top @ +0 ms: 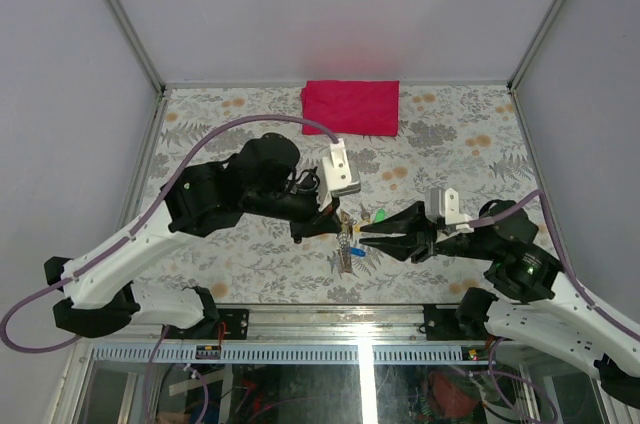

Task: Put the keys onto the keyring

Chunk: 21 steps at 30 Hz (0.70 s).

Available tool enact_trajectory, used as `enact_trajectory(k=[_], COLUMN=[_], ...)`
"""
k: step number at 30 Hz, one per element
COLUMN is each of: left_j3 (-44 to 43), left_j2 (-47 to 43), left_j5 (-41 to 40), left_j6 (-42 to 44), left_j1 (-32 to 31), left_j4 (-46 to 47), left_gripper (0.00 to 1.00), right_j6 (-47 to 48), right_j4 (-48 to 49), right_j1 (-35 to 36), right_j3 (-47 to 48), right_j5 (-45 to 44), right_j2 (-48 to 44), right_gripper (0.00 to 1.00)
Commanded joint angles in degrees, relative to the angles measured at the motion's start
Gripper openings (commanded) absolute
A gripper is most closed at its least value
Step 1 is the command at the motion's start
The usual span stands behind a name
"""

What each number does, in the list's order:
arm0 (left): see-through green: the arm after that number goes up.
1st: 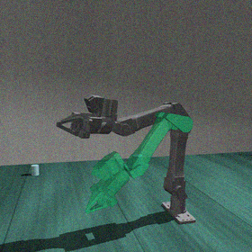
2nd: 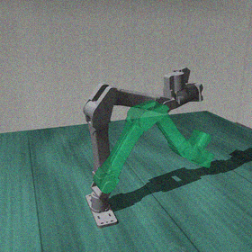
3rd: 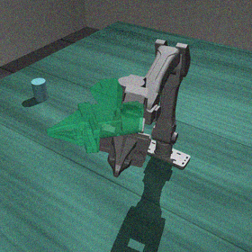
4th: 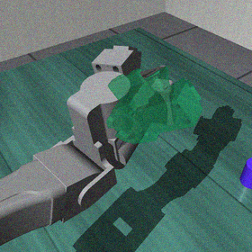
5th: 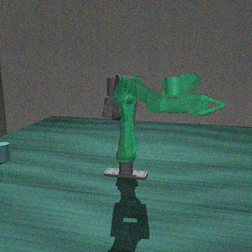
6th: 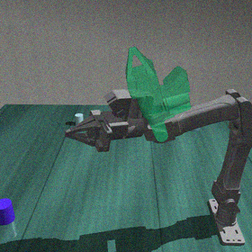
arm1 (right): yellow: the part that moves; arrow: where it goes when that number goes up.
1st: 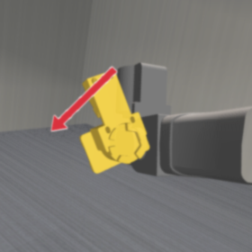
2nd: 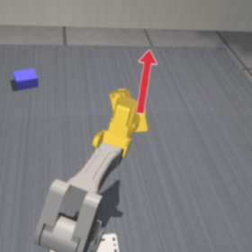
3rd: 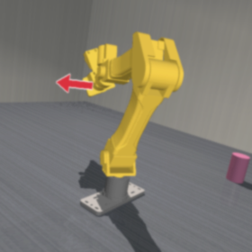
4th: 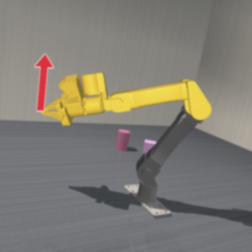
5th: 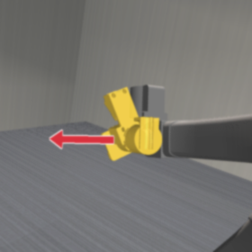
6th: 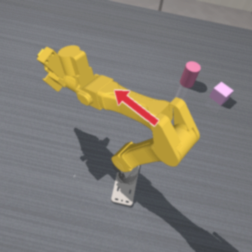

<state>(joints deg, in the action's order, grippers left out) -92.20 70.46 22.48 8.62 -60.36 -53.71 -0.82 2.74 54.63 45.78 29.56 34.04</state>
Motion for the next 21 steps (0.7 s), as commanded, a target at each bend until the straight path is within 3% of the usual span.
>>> enact_trajectory(k=[1, 6, 21], left_j3=[-7.2, -12.1, -13.8], left_j2=[4.3, 9.0, 9.5], left_j5=[-6.3, -11.6, -12.4], left_j6=[3.1, 3.2, 2.9], left_j1=[-1.5, -4.8, -7.8], left_j4=[-11.6, -19.7, -19.6], left_gripper=[0.0, 0.0, 0.0], right_j6=[1.7, 2.8, 2.3], right_j4=[2.2, 3.2, 8.0], right_j1=[-0.1, -0.1, -0.1], right_j3=[-1.1, -1.9, -1.8], right_j5=[0.3, 1.0, 6.4], right_j2=[0.9, 2.7, 9.2], right_gripper=[0.3, 0.32, 0.33])
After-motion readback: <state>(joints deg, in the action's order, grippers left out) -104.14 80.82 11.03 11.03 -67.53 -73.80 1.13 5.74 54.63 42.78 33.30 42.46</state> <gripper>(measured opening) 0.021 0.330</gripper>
